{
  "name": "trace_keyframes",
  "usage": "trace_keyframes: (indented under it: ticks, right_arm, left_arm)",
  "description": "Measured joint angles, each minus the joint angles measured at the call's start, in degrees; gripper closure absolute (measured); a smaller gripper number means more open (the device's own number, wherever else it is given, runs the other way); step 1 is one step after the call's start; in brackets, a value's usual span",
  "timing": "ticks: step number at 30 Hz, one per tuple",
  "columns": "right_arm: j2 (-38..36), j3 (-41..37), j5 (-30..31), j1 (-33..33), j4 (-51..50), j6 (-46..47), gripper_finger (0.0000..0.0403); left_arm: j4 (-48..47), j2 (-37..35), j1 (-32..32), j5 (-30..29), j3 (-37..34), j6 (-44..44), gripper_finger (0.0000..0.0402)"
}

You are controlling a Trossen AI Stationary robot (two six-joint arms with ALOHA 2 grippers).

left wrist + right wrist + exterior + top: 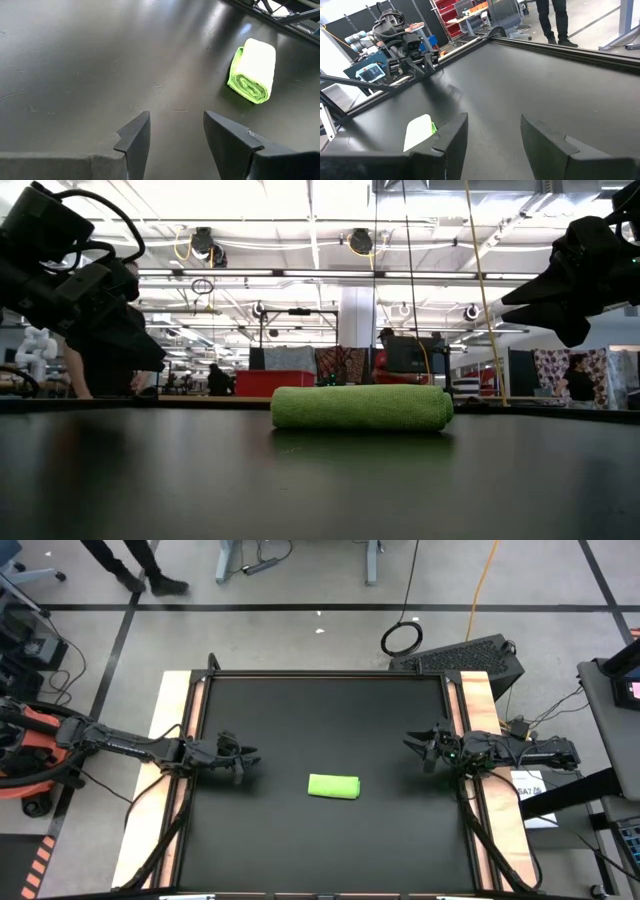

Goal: Roll towel
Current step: Return to Home Position

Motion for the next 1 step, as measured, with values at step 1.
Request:
trace_keyframes:
  ticks: [1]
  right_arm:
    - [0.01,0.00,-0.01,0.00,0.00,0.00,0.0229]
  left_arm:
    - [0.02,0.00,0.00,0.00,0.00,0.00,0.0212]
